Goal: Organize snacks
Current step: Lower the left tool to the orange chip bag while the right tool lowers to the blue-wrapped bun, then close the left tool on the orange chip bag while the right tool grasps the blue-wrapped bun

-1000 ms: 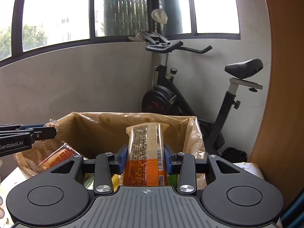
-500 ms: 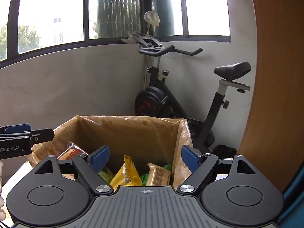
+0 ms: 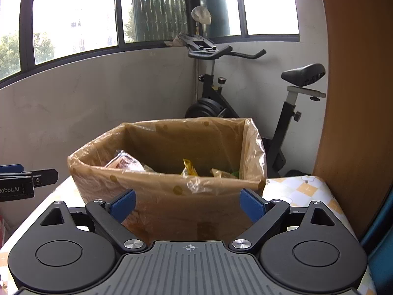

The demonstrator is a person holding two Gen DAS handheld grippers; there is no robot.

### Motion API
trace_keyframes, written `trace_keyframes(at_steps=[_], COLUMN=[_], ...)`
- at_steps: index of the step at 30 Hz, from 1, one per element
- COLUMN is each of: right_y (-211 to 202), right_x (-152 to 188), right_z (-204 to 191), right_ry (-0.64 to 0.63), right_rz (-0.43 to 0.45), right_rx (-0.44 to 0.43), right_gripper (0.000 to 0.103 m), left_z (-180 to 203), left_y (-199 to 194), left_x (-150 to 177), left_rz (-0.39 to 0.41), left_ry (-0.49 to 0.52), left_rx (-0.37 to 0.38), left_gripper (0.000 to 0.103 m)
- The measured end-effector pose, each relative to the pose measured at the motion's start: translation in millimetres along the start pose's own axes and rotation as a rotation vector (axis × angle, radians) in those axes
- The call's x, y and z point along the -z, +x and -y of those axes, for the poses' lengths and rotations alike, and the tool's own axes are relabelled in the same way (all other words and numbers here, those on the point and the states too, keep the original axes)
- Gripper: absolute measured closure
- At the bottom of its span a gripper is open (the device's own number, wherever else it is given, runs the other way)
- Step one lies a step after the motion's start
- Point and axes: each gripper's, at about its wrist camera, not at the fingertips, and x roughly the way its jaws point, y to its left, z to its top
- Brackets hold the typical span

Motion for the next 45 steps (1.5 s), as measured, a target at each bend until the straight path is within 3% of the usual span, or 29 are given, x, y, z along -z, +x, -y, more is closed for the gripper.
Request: trace_keyframes(at_steps=[8,17,23,26,28,30,35,38,40,45], right_y=[0,6,7,11,16,20,30,35,37,36], right_x=[40,78,116,137,148,158,173,179,181,182], right_z=[0,6,18,17,13,5,-12,-11,-7,0], right_ry=[0.015,0.013,0.044,0.031,0.002,-0.039,-0.124,-0.102,-0.080,-0.047], right_rz=[-0.059,-0.123,-0.183,-0.240,-0.279,-0.302,-0.358,-0.389,-0.396,-0.391], right_rx=[0.013,0.026,-0.004,-0.023,-0.031,-0.054,-0.096,-0.110,-0.104,-0.119], right_gripper=[0.013,0.013,0.016,0.021,0.032,0.037,0.040,0.044,0.053,0.058], left_z=[-7,-6,-7,-6,-4,-4,0,1,3,6], left_y=[3,14,15,17,16,18,21,22,23,23], left_x=[26,60,87,100,106,112,121,124,125,127], left_rz=[-0.092,-0.197,-0.223,-0.227,-0.232,-0.238,-0.255,-0.260,-0.262,-0.270], left_ry=[-0.023,-0.068,-0.079,-0.078,-0.073,-0.071,-0.073,-0.073,-0.071,-0.066], left_rx=[-0.033,0.003,0.036,0.049,0.056,0.066,0.073,0.078,0.080,0.085], left_gripper=[0.011,0.011,0.011,0.012,0.012,0.012,0.012,0.013,0.013,0.013])
